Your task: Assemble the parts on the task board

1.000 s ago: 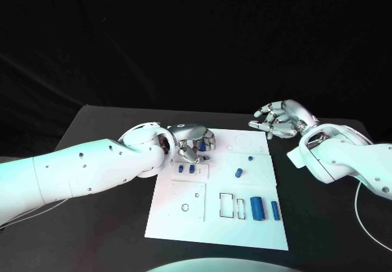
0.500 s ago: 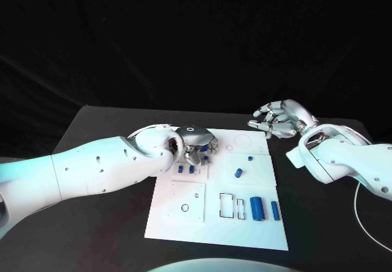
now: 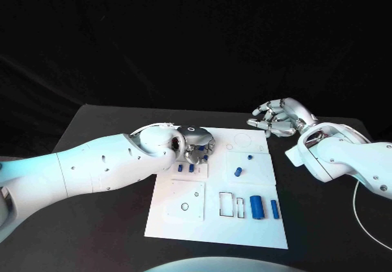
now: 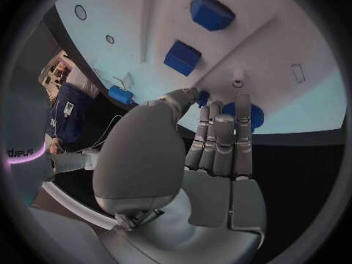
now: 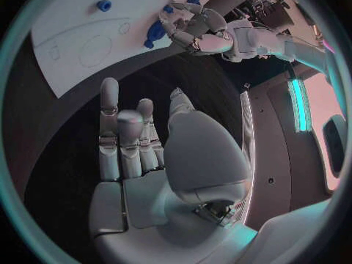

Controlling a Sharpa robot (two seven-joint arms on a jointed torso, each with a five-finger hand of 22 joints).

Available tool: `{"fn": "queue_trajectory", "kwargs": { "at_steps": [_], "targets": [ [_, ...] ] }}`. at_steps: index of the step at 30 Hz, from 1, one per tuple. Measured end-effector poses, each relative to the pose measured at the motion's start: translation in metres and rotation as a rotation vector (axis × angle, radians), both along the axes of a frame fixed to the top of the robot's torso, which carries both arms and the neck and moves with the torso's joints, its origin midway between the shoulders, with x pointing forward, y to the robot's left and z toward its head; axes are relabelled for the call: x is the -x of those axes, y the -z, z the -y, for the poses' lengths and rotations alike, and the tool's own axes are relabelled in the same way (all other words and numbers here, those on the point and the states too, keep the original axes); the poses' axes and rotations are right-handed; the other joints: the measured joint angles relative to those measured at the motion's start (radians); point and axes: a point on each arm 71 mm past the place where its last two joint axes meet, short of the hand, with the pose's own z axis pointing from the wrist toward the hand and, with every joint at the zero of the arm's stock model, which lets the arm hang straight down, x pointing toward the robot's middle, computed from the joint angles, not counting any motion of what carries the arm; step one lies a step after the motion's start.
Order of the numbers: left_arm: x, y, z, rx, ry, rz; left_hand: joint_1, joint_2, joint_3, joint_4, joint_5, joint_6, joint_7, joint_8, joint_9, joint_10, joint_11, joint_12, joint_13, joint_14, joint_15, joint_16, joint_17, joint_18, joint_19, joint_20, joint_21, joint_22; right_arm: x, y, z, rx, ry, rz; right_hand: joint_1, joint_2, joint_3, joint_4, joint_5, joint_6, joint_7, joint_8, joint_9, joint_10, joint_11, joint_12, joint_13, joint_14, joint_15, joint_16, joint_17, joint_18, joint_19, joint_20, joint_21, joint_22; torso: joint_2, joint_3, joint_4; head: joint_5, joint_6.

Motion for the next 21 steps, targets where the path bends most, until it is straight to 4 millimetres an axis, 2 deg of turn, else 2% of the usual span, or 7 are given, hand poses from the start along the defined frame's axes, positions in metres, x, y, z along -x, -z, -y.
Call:
{"fn": "queue_trajectory", "kwargs": {
  "at_steps": [10, 14, 21],
  "targets": [
    [-0.0013, -0.0006, -0.0006, -0.015, -0.015, -0.001, 0.013, 0.013, 0.025, -0.013, 0.0, 0.017, 0.002, -0.006, -0.013, 0.023, -0.005, 0.001, -0.009, 0.014, -0.007, 0.02, 0.016, 0.0, 0.003, -0.004, 0.023, 0.015, 0.0, -0.0001, -0.0002, -0.001, 0.0, 0.001, 0.0, 0.0, 0.0, 0.0, 0.0, 0.0, 0.0, 0.0, 0.0, 0.0, 0.0, 0.0, 0.0, 0.0, 0.0, 0.0, 0.0, 0.0, 0.0, 0.0, 0.0, 0.0, -0.001, -0.0008, 0.0007, 0.0, -0.002],
    [-0.0013, -0.0006, -0.0005, -0.016, -0.016, -0.002, 0.013, 0.013, 0.036, -0.016, -0.005, 0.037, -0.003, -0.006, -0.019, 0.045, -0.016, 0.001, -0.011, 0.036, -0.015, 0.041, 0.041, 0.0, 0.014, -0.007, 0.047, 0.039, 0.0, -0.0001, -0.0004, -0.001, 0.0, 0.001, 0.0, 0.0, 0.0, 0.0, 0.0, 0.0, 0.0, 0.0, 0.0, 0.0, 0.0, 0.0, -0.002, 0.0, 0.0, 0.0, -0.001, 0.0, 0.0, 0.0, 0.0, -0.001, -0.001, -0.0008, 0.0007, 0.0, -0.003],
    [-0.0013, -0.0005, -0.0007, -0.014, -0.019, -0.007, 0.013, 0.013, 0.038, -0.019, -0.005, 0.044, -0.006, -0.012, -0.023, 0.05, -0.014, -0.001, -0.016, 0.036, -0.014, 0.044, 0.041, 0.0, 0.014, -0.007, 0.05, 0.047, 0.0, -0.0001, -0.0006, -0.001, 0.0, 0.001, 0.0, 0.0, 0.0, 0.0, 0.0, 0.0, 0.0, 0.0, 0.0, 0.0, 0.0, 0.0, -0.002, 0.0, 0.0, 0.0, -0.001, 0.0, 0.0, 0.0, 0.0, -0.001, -0.001, -0.0006, 0.0007, 0.002, -0.005]
  ]
}}
